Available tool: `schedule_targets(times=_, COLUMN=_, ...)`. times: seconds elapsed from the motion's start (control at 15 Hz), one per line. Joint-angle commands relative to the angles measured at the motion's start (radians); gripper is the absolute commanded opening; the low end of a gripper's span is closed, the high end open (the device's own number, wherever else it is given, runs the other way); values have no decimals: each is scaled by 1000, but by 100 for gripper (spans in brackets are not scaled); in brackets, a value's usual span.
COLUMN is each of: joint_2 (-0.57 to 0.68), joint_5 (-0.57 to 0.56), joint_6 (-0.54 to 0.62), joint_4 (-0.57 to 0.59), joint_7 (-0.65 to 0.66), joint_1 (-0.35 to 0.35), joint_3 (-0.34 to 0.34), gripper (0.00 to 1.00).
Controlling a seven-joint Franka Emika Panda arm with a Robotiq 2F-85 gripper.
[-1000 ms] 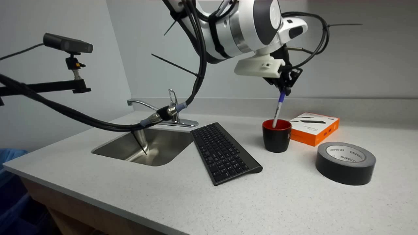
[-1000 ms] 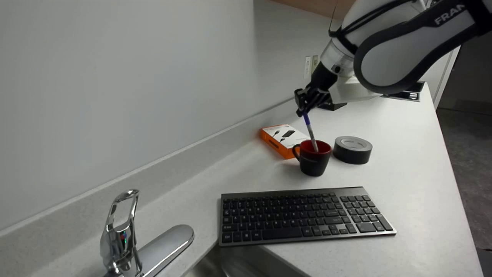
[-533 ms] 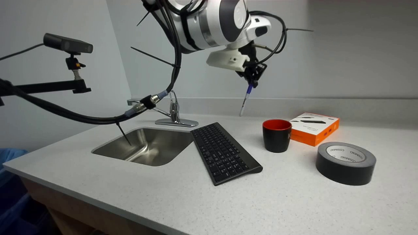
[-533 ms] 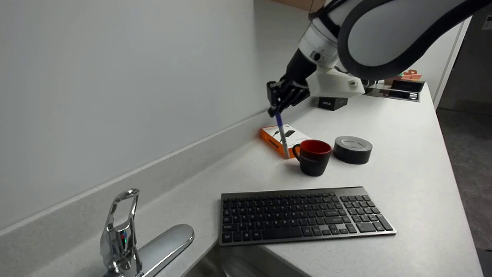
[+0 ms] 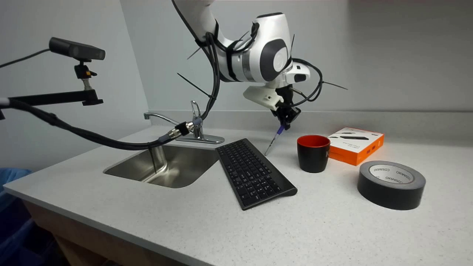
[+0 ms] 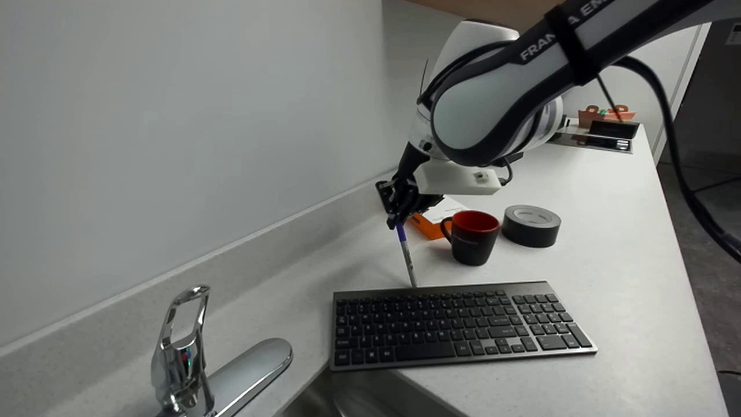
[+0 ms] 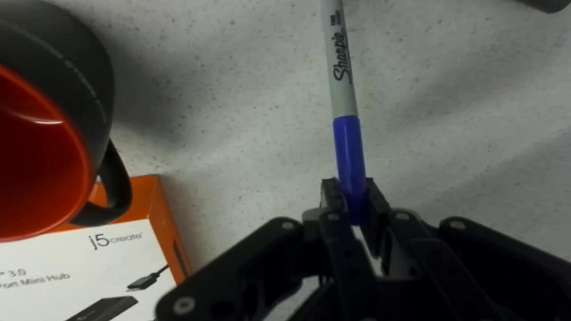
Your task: Remove the marker from the mug and put it on the table
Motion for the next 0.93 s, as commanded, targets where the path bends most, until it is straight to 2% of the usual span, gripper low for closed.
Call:
schedule_targets(times=0.0, joint_2=121, joint_5=43, joint_6=-81, joint_4=167, joint_7=1, joint_1=-17, joint_3=-27, gripper=4)
schedule_targets(times=0.07, joint_2=138, joint_5=42, joint_6=-94, joint_4=191, joint_7=7, joint_1=-17, joint_3=-35, gripper=4)
schedule_targets(times=0.13, joint_2=151, joint_5=32, joint_6=-102, joint_4=209, joint_7=18, joint_1=-11, joint_3=-47, gripper=39)
schedule_targets(times=0.27, joint_2=170, joint_5=21, joint_6=-106, joint_4=234, joint_7=23, joint_1=-5, joint_3=-60, gripper=47)
schedule_targets(times=0.67, joint_2=199, joint_5=18, joint_6=-105, joint_4=277, joint_7=21, joint_1=-1, joint_3=-66, gripper=93)
schedule_targets(times=0.73, joint_2=200, joint_5=17, joint_6=-105, joint_4=281, joint_7=21, joint_1=-1, joint_3=-67, gripper=99)
schedule_targets(times=0.87, joint_2=203, joint_5=15, joint_6=-104, joint_4=287, joint_7=24, joint_1=1, joint_3=-70, gripper=100)
